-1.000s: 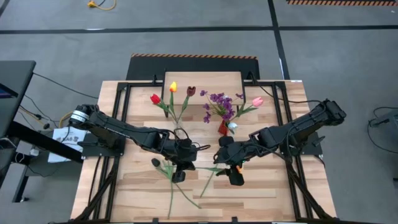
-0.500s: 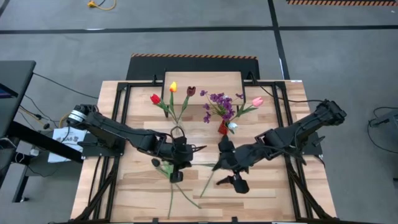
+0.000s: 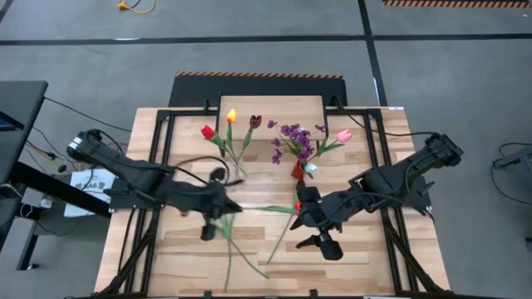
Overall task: Pick and place flowers into a vace then onto a shelf
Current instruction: Put the orange flower into the transparent flower vase
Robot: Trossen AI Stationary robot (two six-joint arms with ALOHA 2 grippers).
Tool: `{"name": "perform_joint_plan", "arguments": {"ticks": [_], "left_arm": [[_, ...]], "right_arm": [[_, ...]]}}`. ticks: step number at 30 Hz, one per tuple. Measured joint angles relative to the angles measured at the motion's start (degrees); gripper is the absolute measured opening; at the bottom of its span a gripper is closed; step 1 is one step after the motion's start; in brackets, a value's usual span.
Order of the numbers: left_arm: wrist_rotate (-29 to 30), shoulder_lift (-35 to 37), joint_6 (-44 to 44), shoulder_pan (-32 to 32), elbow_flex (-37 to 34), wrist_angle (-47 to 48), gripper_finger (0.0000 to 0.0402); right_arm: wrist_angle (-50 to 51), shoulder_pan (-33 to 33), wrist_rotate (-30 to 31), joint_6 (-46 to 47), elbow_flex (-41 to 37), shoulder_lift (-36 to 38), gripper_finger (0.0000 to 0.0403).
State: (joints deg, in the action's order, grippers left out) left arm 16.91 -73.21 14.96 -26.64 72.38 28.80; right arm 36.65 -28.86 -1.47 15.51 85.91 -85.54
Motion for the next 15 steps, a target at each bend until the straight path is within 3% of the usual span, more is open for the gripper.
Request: {"name": "perform_joint_plan", "arguments": {"ticks": [6, 15], "left_arm": [[9.2, 8.2, -8.0, -3.8, -2.7, -4.9, 0.0000], [6.9, 22.7, -13.4, -4.9, -22.2, -26.5, 0.0000]], "right_arm": [[-0.3, 0.0, 0.0, -0.5, 2.8, 0.0, 0.0209], [-2.3, -1.2, 0.1, -0.9, 2.8, 0.0, 0.0200]]}}
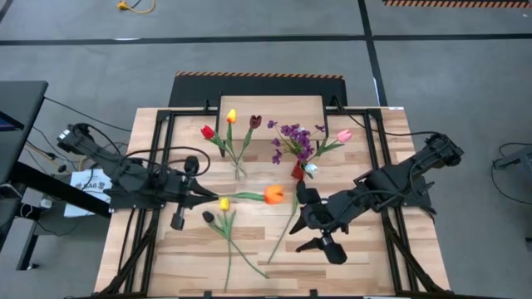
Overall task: Pick and place flowers into a vace then onto a shelf
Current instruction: Put the orange flower into the transparent flower vase
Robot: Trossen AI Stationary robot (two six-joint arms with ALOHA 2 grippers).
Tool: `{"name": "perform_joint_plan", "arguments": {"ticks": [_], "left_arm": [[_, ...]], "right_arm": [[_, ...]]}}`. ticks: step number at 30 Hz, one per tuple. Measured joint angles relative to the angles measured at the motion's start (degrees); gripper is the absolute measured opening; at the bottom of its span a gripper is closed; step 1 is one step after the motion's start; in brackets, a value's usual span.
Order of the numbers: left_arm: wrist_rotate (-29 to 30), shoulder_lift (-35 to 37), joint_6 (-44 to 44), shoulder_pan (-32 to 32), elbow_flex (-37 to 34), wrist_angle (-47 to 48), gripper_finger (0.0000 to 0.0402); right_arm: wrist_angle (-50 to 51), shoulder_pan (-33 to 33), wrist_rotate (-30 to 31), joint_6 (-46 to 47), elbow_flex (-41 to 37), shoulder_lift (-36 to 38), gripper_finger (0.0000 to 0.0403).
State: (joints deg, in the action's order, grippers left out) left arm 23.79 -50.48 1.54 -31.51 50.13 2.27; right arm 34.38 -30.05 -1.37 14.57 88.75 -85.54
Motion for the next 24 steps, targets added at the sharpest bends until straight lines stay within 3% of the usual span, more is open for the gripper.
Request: {"name": "perform_joint_plan", "arguments": {"ticks": [4, 8, 15, 19, 24], "left_arm": [[-1.3, 4.2, -0.6, 0.0, -9.1, -11.2, 0.0000], [-7.9, 6.4, -2.4, 0.0, -17.2, -26.2, 0.0000], [-15.7, 6.0, -7.3, 0.0, -23.2, -40.9, 0.0000], [-17.8, 5.8, -10.7, -0.2, -24.3, -44.8, 0.0000], [-20.2, 5.8, -14.1, -1.2, -24.3, -44.3, 0.0000]], "right_arm": [[-3.3, -0.4, 0.5, -0.3, 0.0, 0.0, 0.0195], [-7.7, -1.4, 4.0, -2.6, 0.2, -1.2, 0.0189], [-13.0, -3.0, 9.5, -6.0, 0.0, -8.1, 0.0175], [-24.1, -3.1, 13.3, -6.1, 0.0, -15.9, 0.0164], [-45.5, -3.1, 19.3, -6.5, -0.1, -25.5, 0.0149]]}}
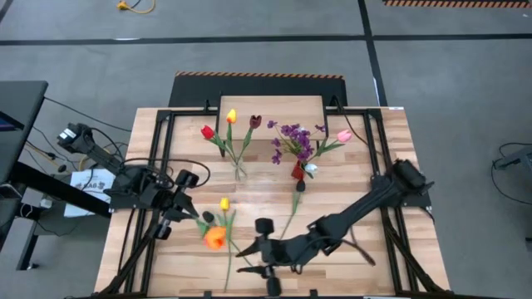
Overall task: Pick and place flowers into a vace then onto a shelf
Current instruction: Put the orange flower into the transparent flower vase
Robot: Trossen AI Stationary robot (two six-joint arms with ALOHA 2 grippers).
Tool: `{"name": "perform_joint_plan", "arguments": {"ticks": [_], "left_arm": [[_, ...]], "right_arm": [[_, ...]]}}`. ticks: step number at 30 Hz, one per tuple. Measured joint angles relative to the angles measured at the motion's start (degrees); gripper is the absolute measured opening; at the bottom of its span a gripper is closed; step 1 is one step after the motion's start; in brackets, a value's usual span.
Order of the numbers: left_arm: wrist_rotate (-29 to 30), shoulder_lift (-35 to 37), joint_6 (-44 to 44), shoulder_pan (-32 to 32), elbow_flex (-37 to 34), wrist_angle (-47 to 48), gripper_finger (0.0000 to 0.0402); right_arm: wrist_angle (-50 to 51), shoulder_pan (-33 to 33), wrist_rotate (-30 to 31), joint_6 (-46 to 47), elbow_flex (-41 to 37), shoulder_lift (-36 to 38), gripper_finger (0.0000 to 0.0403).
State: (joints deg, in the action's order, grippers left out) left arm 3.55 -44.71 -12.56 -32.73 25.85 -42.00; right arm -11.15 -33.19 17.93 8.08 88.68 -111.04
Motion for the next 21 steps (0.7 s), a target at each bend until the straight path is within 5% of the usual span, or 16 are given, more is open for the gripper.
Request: {"name": "perform_joint_plan", "arguments": {"ticks": [9, 21], "left_arm": [[-3.3, -2.9, -0.8, -1.8, -3.0, -2.2, 0.0000], [1.0, -8.0, -4.8, -1.3, -4.0, -8.3, 0.0000]], "right_arm": [[-11.8, 1.4, 6.1, -9.8, 0.1, -3.2, 0.0117], [-12.4, 5.3, 7.9, -20.8, 0.1, -3.4, 0.0108]]}}
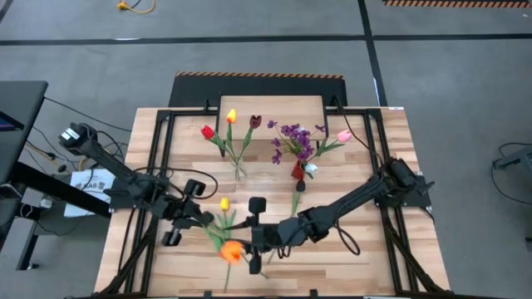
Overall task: Pick and place flowers into a vace then onto a shelf
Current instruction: Put the orange flower into the transparent flower vase
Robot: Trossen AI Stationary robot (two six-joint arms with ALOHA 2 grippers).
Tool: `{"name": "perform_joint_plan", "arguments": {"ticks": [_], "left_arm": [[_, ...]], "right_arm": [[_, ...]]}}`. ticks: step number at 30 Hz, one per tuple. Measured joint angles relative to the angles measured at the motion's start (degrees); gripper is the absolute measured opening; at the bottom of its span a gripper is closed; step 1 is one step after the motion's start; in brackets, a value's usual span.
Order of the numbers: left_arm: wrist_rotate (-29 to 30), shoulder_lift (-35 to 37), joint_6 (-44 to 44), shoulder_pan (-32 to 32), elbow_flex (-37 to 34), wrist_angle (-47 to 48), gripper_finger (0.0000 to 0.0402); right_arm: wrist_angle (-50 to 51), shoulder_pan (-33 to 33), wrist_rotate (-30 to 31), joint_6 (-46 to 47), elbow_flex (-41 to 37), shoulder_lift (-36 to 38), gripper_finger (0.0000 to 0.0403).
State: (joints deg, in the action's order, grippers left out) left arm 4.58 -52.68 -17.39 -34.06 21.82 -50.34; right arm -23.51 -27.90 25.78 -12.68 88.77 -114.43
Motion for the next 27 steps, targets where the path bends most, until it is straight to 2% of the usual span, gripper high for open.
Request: {"name": "perform_joint_plan", "arguments": {"ticks": [8, 17, 27], "left_arm": [[3.5, -5.5, -1.6, 0.0, 0.0, -6.6, 0.0000], [3.6, -5.6, -2.3, 0.0, 0.0, -5.7, 0.0000], [3.6, -5.6, -2.5, 0.0, 0.0, -5.0, 0.0000]], "right_arm": [[-2.3, 2.3, -0.1, -2.8, 0.0, 0.0, 0.0108], [-2.5, 3.4, -1.5, 0.9, 0.0, 0.0, 0.0108], [-6.6, 2.8, -3.5, -5.8, 0.0, 0.0, 0.0108]]}}
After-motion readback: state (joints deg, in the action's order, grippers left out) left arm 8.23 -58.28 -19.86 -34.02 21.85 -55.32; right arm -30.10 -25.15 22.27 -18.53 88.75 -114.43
